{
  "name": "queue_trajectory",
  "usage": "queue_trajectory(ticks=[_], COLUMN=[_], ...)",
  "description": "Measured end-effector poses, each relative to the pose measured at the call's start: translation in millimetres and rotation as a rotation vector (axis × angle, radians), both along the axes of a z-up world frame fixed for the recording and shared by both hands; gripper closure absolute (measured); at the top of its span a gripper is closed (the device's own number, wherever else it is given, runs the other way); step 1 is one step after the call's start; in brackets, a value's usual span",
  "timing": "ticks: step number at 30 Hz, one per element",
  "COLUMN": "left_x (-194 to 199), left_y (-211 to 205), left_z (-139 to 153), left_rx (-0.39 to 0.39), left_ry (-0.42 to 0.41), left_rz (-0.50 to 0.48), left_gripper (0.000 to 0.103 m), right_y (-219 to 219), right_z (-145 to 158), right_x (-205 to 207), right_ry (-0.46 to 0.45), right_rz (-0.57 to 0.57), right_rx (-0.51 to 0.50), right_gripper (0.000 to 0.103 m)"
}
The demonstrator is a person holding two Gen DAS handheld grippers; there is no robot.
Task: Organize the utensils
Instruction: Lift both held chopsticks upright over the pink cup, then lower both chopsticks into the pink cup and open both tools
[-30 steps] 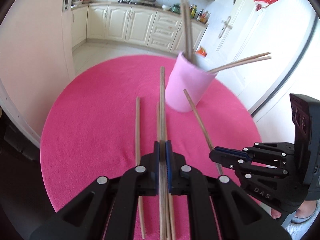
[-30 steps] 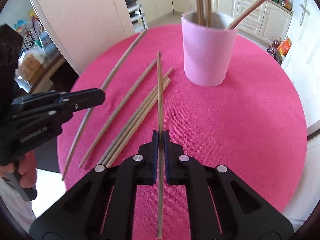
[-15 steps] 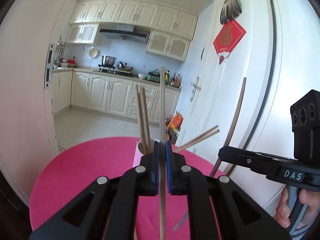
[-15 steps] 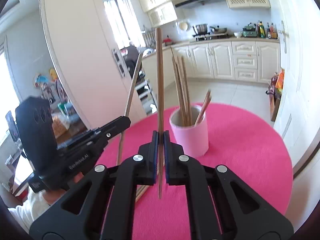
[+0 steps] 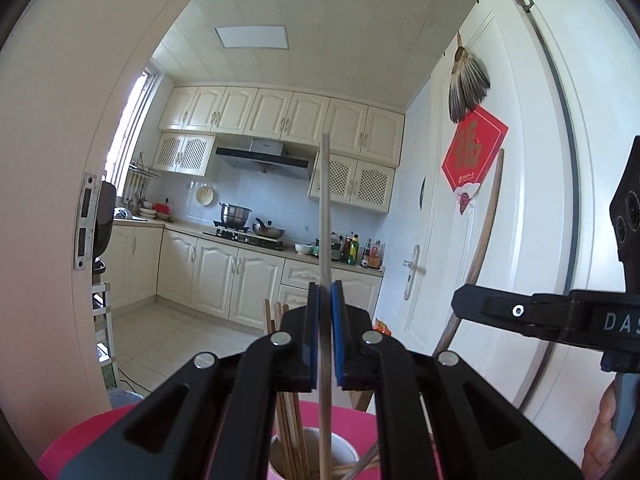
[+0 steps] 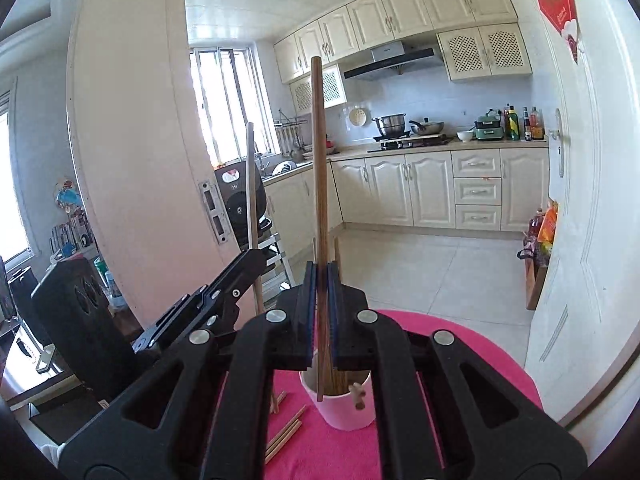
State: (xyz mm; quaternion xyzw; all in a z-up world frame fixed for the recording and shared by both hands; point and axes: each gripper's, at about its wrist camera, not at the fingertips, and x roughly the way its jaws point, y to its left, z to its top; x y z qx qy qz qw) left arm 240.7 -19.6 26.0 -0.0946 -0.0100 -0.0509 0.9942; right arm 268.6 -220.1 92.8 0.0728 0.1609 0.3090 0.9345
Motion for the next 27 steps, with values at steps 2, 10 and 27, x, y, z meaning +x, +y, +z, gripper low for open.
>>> queue_trajectory(ticks=[2, 10, 27], left_x=[11.8, 38.1, 49.7], left_y=[-2.3, -3.8, -8.1], left_z=[-2.6, -21.9, -36.3], left_rx=[-0.001, -0.002, 0.053], left_ry=[0.0, 0.006, 0.089], left_rz=[0.019, 0.041, 0.02], left_gripper=[0.097, 0.097, 0.087], right_y=[0.0, 7.3, 7.7], right_z=[-1.3, -11.4, -32.7], right_x=[8.6, 24.7, 36.6], right_ry=[-0.005, -0.005, 0.041], right_rz=[-0.003, -0.02, -0.052], right_rx=[0.0, -0.044, -0.071], right_gripper=[0.097, 0.097, 0.097])
